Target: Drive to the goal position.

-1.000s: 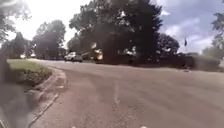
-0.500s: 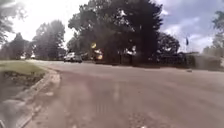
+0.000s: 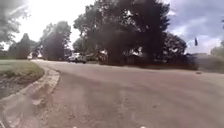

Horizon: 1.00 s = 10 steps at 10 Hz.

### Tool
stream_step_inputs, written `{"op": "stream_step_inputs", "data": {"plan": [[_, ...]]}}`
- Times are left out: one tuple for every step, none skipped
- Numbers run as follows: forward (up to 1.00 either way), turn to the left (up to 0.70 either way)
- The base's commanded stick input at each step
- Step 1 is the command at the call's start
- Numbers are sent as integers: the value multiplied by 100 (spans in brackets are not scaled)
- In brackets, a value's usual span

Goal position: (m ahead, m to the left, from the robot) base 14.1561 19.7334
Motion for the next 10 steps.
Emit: {"op": "stream_step_inputs", "data": {"plan": [[100,7],[100,0],[100,0],[100,0],[100,0],[100,0],[100,0],[100,0],[100,3],[100,28]]}}
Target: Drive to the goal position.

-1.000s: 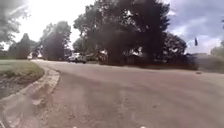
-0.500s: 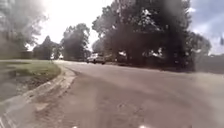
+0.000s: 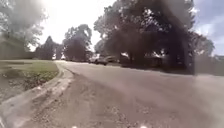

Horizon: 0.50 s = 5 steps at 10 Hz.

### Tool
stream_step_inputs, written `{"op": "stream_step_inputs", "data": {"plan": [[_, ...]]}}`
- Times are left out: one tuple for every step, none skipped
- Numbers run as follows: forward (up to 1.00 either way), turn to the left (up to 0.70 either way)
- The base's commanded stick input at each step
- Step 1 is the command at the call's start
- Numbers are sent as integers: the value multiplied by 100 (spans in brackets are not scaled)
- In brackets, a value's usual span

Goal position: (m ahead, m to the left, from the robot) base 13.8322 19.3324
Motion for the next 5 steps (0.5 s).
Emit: {"op": "stream_step_inputs", "data": {"plan": [[100,36],[100,40],[100,40],[100,40],[100,40]]}}
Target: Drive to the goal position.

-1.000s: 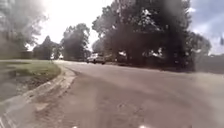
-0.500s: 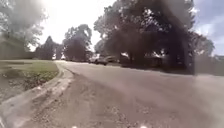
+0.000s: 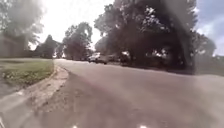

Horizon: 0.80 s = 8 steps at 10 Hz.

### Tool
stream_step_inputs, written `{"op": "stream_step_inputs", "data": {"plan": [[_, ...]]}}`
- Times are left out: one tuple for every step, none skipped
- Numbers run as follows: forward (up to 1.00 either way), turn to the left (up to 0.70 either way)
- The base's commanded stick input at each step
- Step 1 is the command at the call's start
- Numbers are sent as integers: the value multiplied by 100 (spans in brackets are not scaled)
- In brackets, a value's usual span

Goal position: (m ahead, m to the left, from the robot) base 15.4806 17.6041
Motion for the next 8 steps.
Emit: {"op": "stream_step_inputs", "data": {"plan": [[100,38],[100,8],[100,0],[100,0],[100,0],[100,0],[100,0],[100,0]]}}
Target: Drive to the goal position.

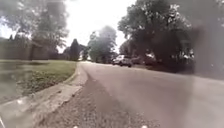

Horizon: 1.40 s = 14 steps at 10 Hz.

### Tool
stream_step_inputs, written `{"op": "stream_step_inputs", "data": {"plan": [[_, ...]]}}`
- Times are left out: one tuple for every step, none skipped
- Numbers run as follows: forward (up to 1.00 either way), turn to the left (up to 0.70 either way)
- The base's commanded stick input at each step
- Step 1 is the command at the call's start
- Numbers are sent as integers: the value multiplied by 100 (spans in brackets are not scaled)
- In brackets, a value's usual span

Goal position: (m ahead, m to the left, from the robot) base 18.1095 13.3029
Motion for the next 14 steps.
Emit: {"op": "stream_step_inputs", "data": {"plan": [[100,0],[100,0],[100,0],[100,0],[100,0],[100,0],[100,0],[100,0],[100,0],[100,0],[100,30],[100,40],[100,40],[100,40]]}}
